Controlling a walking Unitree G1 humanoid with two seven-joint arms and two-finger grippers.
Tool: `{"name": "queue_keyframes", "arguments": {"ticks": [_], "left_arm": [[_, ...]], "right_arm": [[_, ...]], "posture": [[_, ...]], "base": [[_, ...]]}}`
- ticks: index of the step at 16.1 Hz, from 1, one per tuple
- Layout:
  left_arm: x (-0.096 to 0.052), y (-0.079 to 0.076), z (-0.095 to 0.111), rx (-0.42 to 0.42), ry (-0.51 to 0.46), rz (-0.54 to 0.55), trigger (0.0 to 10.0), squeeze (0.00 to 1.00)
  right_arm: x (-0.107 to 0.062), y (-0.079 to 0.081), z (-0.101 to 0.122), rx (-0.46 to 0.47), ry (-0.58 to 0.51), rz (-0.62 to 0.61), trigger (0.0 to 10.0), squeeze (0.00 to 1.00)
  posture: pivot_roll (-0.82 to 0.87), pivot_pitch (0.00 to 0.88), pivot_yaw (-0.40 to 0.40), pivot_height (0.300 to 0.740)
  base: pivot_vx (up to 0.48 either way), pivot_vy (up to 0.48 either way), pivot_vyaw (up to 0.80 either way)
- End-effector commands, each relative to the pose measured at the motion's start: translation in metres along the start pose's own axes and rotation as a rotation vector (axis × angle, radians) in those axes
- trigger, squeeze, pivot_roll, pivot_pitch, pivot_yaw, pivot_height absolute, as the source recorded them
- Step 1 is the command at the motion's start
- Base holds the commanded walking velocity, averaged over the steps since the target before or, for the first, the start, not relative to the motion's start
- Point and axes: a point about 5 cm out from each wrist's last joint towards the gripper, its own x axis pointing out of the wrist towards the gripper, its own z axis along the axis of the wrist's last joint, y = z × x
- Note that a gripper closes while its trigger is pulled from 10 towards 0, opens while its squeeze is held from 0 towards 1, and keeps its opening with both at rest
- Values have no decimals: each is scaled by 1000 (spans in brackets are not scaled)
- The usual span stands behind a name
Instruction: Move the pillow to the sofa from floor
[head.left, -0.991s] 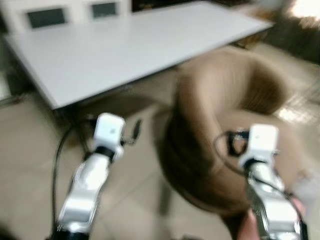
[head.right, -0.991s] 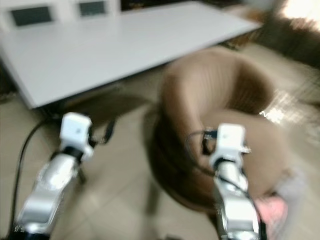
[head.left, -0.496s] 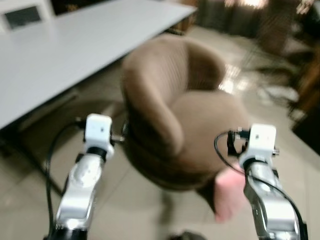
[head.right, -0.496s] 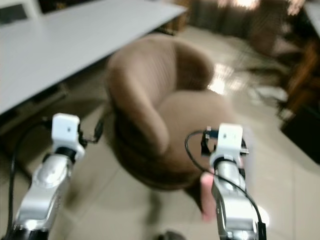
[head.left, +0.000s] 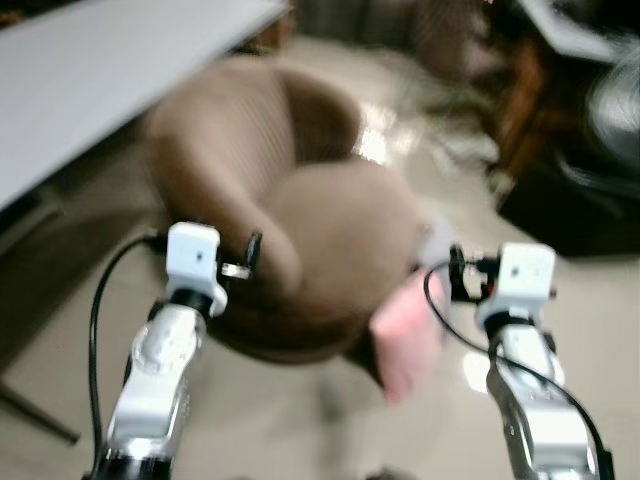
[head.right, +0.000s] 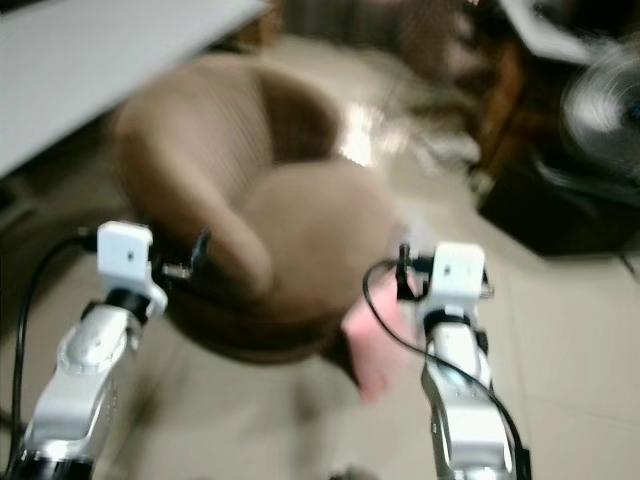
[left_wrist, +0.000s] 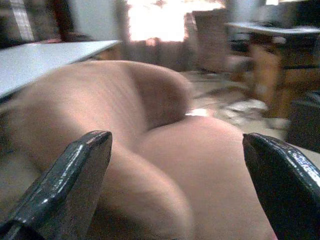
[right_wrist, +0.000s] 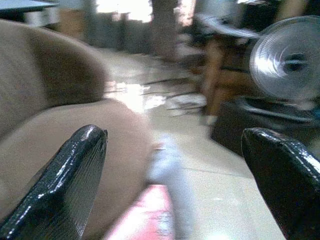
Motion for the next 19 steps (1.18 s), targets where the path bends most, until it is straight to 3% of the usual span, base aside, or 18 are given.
{"name": "queue_keyframes", "arguments": {"ticks": [1, 4, 7, 11, 19], "left_arm": [[3, 0, 6, 8, -33, -18, 10000, 0], [3, 5, 4, -14, -37, -1, 10000, 0], [0, 4, 0, -15, -33, -15, 10000, 0], [3, 4, 3, -14, -50, -14, 10000, 0], [5, 2, 3, 2, -57, -35, 10000, 0]], "right_arm": [[-2, -8, 4, -3, -53, -40, 10000, 0], [-3, -16, -6, -49, -13, -128, 10000, 0], [-1, -13, 2, -49, -92, -69, 10000, 0], [2, -1, 4, -46, -95, 25, 10000, 0], [2, -3, 0, -60, -83, 36, 10000, 0]], "posture": [[20, 31, -15, 731], [16, 28, -12, 731], [16, 26, -15, 731], [16, 27, -18, 731], [13, 32, -14, 731]], "base": [[247, 0, -775], [301, 0, 0], [339, 0, 0], [424, 0, 0], [424, 0, -774]]}}
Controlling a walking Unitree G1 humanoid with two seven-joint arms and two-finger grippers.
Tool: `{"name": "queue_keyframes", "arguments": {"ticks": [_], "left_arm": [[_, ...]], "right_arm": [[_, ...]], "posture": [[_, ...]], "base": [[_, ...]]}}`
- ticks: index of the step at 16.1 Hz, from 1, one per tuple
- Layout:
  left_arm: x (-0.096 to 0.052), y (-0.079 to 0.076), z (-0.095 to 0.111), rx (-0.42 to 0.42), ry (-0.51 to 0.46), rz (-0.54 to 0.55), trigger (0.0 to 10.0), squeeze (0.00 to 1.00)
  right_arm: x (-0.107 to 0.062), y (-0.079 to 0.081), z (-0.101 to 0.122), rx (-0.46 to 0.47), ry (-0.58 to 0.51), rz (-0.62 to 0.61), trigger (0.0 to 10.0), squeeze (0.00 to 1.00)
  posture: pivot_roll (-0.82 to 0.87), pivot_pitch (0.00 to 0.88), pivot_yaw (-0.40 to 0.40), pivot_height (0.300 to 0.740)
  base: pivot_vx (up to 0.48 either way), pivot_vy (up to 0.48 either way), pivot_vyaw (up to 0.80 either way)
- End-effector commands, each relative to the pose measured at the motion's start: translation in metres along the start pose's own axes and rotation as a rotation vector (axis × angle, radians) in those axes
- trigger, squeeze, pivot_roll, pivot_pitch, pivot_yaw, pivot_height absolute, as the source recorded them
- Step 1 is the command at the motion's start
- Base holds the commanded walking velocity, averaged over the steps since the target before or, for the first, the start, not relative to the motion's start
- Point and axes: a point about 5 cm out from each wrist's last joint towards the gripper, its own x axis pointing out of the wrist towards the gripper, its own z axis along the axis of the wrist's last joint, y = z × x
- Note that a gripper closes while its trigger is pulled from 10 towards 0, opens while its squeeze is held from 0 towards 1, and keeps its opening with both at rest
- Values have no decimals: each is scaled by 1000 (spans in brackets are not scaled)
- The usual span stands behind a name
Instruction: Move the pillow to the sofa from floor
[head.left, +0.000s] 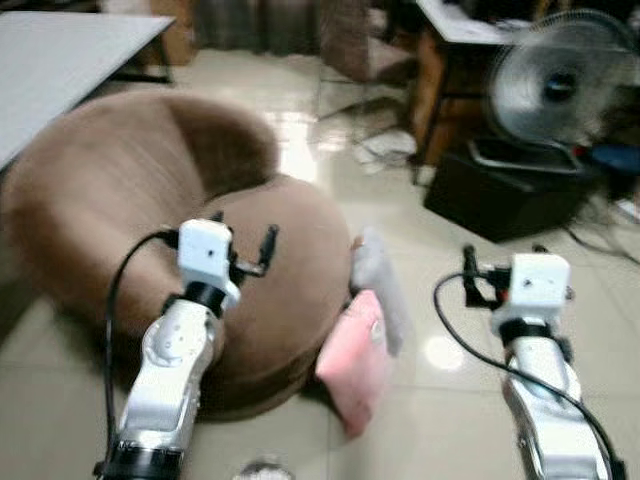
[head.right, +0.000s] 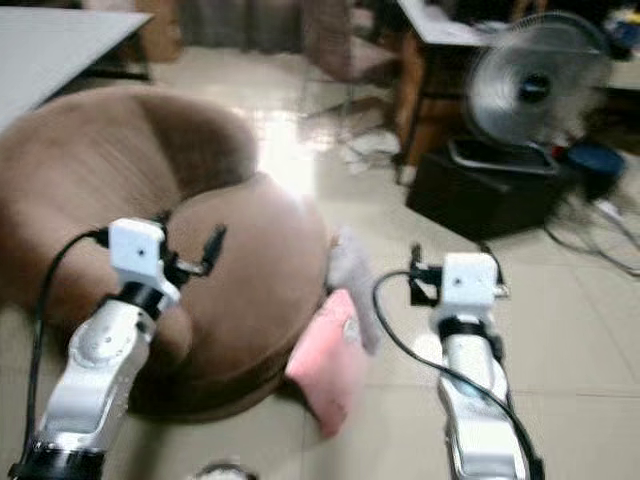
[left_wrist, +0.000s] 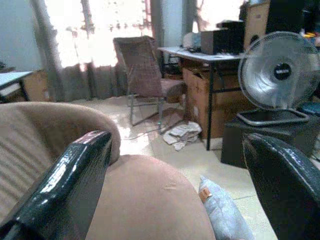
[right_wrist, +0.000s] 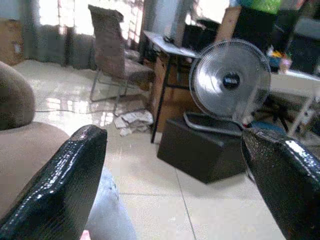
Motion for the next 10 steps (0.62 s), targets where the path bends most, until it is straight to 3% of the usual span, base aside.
{"name": "queue_keyframes", "arguments": {"ticks": [1, 7, 9, 10], "left_arm": [[4, -3, 3, 5, -14, -14, 10000, 0], [5, -4, 3, 11, -12, -22, 10000, 0], [5, -3, 2, 14, 0, -7, 10000, 0], [4, -3, 0, 11, 11, 6, 10000, 0]], "right_arm": [[0, -7, 0, -15, -2, -17, 10000, 0], [0, -7, -1, -12, 1, -22, 10000, 0], [0, -5, -4, -18, 32, -9, 10000, 0], [0, -2, -10, -17, 100, 30, 10000, 0]], "posture": [[13, 32, -14, 731], [11, 34, -13, 731], [12, 32, -13, 731], [12, 23, -10, 731]], "base": [[424, 0, -800], [409, 0, -800], [184, 0, -216], [0, 0, 0]]}}
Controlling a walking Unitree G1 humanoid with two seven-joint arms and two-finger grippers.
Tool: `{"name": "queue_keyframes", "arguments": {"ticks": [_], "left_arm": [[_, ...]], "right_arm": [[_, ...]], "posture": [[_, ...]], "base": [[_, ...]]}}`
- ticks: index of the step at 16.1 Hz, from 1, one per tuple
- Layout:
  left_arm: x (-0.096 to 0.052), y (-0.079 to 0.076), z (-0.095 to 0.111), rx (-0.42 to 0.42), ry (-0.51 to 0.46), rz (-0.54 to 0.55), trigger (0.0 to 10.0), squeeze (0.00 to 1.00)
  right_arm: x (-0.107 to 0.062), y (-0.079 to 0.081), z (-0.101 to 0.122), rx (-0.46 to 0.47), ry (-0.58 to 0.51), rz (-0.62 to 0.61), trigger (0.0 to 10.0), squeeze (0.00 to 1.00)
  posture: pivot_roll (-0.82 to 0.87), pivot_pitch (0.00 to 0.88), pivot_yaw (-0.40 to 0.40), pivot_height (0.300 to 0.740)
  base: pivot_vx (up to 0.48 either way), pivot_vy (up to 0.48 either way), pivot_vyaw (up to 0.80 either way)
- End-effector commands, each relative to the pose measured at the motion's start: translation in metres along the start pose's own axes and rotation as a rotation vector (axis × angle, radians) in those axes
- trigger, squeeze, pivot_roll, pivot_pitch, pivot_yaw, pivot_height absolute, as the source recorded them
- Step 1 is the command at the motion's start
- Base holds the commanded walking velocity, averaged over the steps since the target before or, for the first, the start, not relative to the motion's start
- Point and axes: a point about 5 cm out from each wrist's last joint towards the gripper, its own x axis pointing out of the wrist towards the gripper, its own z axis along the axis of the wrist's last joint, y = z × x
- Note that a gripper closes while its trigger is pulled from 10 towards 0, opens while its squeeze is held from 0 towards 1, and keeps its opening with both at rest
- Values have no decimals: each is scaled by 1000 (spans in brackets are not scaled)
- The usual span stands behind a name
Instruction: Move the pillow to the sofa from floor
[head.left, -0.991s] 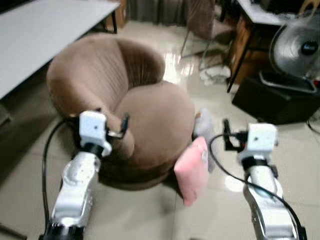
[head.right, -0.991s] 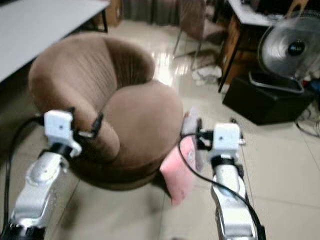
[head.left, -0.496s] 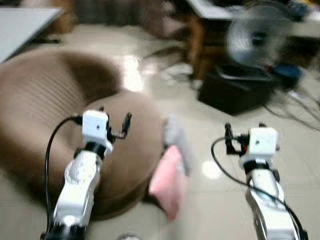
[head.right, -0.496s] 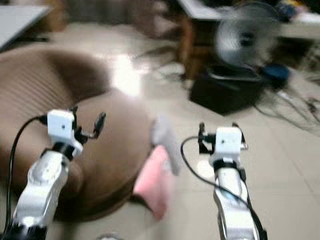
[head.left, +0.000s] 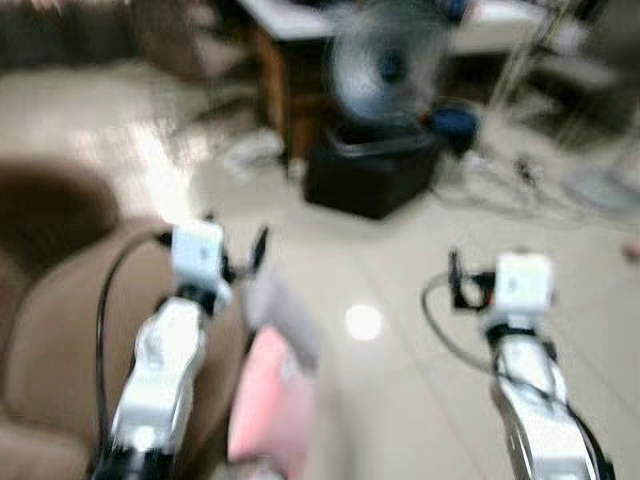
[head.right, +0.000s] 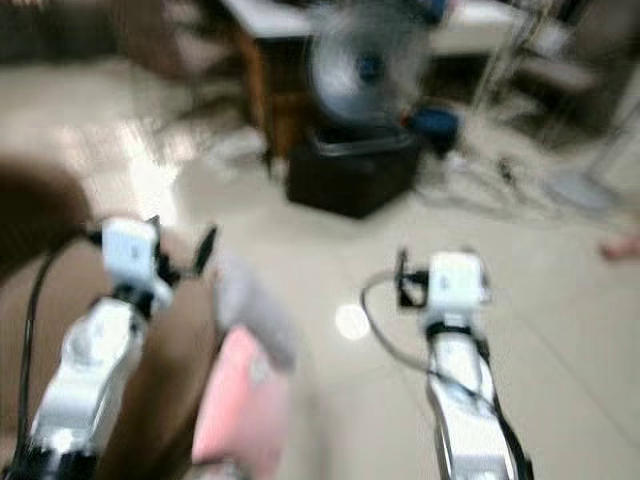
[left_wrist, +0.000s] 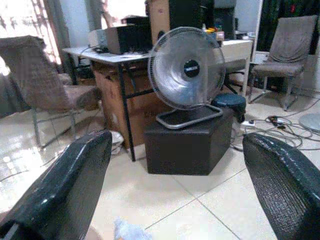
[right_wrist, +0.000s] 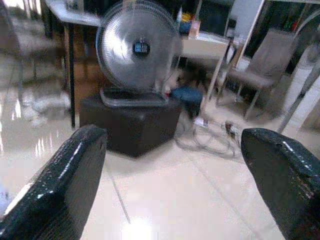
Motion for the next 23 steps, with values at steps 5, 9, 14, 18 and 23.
{"name": "queue_keyframes", "arguments": {"ticks": [5, 9, 14, 18, 23], "left_arm": [[-1, -5, -4, 0, 20, 0, 10000, 0], [1, -10, -9, -5, 35, -13, 10000, 0], [-5, -9, -19, -16, 87, -7, 10000, 0], [-7, -7, -23, 22, 89, -52, 10000, 0], [-4, -9, -26, 24, 75, -50, 10000, 0]], "right_arm": [[1, 4, -11, -9, 85, 95, 10000, 0], [3, 8, -7, -1, 80, 121, 10000, 0], [1, 7, -8, -8, 80, 127, 10000, 0], [-2, 8, -9, -6, 80, 146, 10000, 0], [-1, 9, -12, -48, 93, 139, 10000, 0]], "posture": [[13, 9, -9, 711], [17, 17, -9, 666], [8, 35, -11, 619], [-9, 55, -5, 578], [-29, 59, 7, 569]], "base": [[0, 0, 0], [0, 0, 0], [0, 0, 0], [0, 0, 0], [0, 0, 0]]}}
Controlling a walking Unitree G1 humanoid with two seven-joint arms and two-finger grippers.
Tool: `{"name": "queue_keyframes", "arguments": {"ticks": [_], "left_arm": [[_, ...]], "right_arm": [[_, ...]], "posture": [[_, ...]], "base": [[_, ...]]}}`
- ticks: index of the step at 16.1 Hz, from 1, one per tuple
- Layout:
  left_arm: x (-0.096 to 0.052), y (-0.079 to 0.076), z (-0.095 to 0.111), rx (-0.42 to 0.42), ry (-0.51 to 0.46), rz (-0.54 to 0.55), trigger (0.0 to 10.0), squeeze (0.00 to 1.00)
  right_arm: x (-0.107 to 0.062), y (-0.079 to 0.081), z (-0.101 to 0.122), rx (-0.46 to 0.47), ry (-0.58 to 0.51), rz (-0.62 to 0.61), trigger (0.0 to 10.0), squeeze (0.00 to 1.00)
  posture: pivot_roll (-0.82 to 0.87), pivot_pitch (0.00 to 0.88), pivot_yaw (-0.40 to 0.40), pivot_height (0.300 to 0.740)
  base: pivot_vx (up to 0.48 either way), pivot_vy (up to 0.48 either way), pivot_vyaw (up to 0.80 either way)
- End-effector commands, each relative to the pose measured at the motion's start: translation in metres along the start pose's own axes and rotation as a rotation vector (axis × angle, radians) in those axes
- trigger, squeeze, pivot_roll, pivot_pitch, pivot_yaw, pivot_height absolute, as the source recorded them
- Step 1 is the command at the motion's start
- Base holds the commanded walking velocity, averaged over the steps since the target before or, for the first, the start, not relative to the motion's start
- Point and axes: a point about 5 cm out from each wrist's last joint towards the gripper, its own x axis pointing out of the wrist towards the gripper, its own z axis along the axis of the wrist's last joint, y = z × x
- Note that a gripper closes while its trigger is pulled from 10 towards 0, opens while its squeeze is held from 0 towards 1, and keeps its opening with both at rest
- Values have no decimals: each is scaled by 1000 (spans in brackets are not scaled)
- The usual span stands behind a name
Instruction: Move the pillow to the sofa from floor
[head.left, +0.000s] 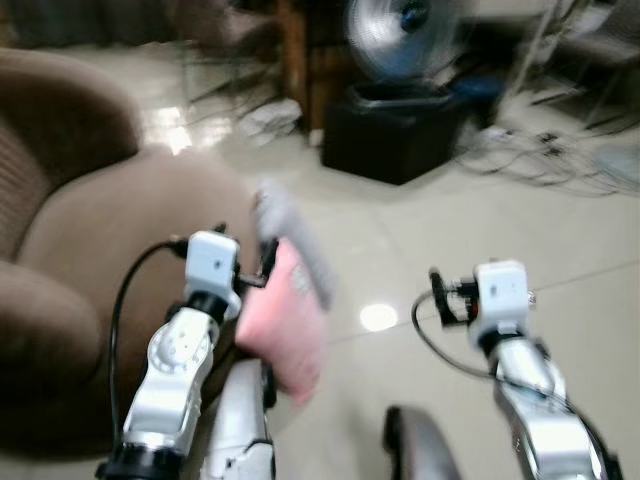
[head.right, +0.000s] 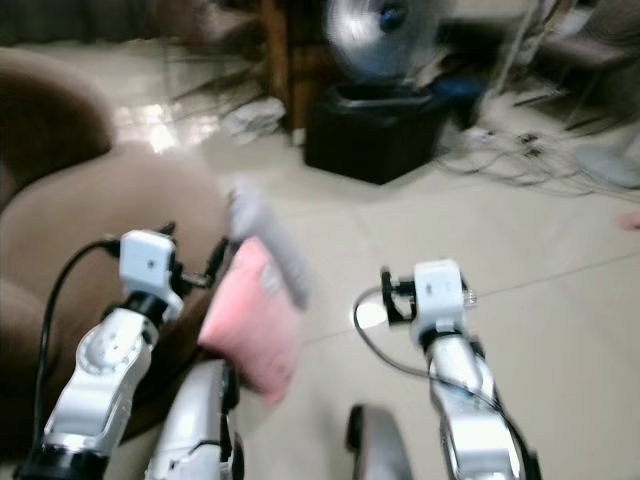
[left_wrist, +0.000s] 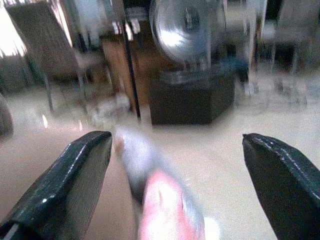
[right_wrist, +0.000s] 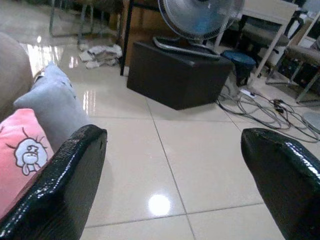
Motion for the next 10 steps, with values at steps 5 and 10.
{"name": "queue_keyframes", "arguments": {"ticks": [5, 10], "left_arm": [[-1, -4, 3, 28, -18, -35, 10000, 0], [3, -4, 4, 43, -14, -53, 10000, 0]], "right_arm": [[-5, 8, -13, -27, 48, 18, 10000, 0], [-5, 11, -15, -26, 53, 11, 10000, 0]], "posture": [[-9, 70, 8, 569], [0, 83, 15, 569]], "base": [[115, 0, 0], [319, 0, 0]]}}
